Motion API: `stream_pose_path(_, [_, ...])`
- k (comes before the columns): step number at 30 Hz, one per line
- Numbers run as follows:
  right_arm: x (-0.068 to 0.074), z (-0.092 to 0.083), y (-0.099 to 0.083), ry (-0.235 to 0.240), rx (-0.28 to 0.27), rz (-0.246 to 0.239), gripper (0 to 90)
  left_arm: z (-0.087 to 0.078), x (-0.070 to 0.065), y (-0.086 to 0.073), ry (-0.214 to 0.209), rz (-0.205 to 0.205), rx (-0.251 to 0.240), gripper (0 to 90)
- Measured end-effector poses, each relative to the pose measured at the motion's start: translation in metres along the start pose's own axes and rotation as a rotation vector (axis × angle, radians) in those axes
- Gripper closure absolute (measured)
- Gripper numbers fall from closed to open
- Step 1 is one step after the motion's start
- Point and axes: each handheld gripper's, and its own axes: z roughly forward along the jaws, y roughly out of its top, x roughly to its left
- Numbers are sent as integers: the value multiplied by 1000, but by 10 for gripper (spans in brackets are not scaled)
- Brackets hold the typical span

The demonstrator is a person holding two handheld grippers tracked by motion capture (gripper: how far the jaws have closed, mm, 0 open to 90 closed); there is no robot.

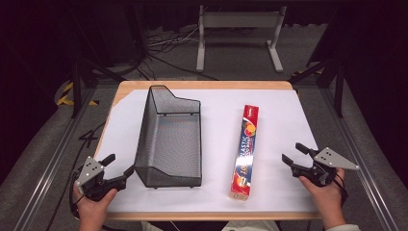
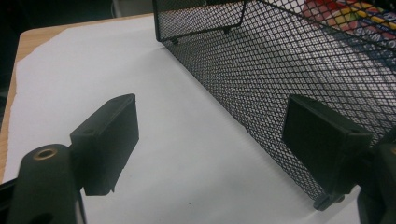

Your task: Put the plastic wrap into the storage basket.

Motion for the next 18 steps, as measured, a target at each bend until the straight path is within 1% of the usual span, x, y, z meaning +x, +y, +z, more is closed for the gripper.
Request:
stream_pose_path(3, [0, -2, 0, -1, -9, 2, 313, -1, 1, 0, -1, 2, -4, 196])
stream_pose_path(8, [0, -2, 1, 1, -17, -10, 316, 0, -1, 1, 2, 8, -3, 196])
stream_pose_path(11, [4, -2, 4, 17, -17, -29, 383, 1, -2, 1, 9, 16, 5, 197])
stream_pose_path(13, [6, -2, 6, 20, -18, -35, 395, 0, -2, 1, 10, 17, 4, 197])
stream_pose_path(14, [11, -4, 11, 47, -39, -53, 447, 0, -2, 1, 8, 15, 2, 197])
stream_pose_path(15, [11, -4, 11, 47, -39, -53, 447, 0, -2, 1, 7, 14, 1, 197])
stream_pose_path(16, [13, -4, 13, 57, -47, -60, 456, -1, -2, 1, 6, 15, 1, 198])
stream_pose_path(17, [15, -6, 15, 58, -59, -70, 481, -1, -2, 1, 8, 12, -2, 198])
stream_pose_path(18, [17, -8, 18, 80, -70, -71, 542, -2, -2, 1, 9, 12, -4, 199])
